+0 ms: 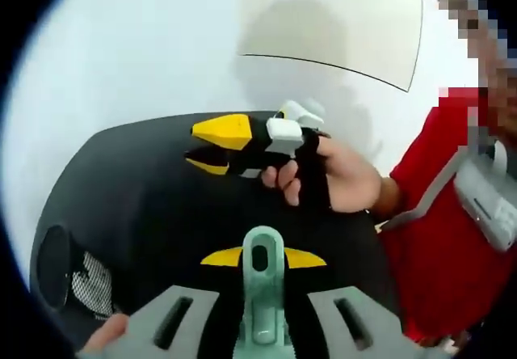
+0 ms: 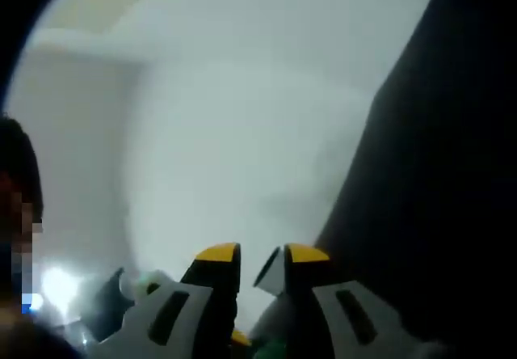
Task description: Pick up the broom and sweep the trash on the tabletop into the dustpan.
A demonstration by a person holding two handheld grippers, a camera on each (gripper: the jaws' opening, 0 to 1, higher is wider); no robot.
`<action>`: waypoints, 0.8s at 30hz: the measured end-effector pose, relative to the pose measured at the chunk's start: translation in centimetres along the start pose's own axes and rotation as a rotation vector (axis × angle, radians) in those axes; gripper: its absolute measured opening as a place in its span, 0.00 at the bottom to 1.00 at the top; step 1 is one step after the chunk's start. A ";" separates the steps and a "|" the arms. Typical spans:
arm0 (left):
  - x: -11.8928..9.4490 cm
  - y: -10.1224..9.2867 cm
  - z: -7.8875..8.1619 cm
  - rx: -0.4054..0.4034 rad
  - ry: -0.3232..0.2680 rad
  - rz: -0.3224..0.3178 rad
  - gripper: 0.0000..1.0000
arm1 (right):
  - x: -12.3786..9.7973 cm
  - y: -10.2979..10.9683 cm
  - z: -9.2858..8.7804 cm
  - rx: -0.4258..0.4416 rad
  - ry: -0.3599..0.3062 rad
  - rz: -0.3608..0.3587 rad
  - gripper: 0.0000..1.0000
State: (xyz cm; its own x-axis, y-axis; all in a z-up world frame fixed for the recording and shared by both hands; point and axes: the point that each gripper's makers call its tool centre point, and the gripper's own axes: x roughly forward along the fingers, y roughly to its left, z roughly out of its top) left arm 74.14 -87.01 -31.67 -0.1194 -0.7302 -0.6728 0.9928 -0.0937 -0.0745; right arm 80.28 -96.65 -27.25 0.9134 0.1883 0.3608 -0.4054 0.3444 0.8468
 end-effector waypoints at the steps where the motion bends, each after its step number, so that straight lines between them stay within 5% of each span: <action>1: 0.0 0.0 0.1 0.002 -0.003 -0.001 0.15 | 0.0 0.0 0.0 0.000 0.000 0.000 0.24; 18: -1.0 1.0 0.1 0.012 -0.051 0.028 0.13 | 0.0 0.1 -0.1 0.000 0.002 -0.001 0.24; 22: -4.1 2.4 0.7 0.040 -0.137 0.157 0.11 | -0.2 -0.1 -1.3 0.024 0.072 -0.026 0.24; 24: -6.6 3.1 0.3 0.123 -0.194 0.288 0.09 | -0.3 -0.2 -1.9 0.053 0.111 -0.049 0.24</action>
State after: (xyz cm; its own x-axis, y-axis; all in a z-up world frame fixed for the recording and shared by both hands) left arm 78.00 -82.70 -27.26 0.1539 -0.8522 -0.5001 0.9789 0.0625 0.1947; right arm 79.99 -95.02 -28.32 0.9214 0.2744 0.2751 -0.3551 0.3076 0.8828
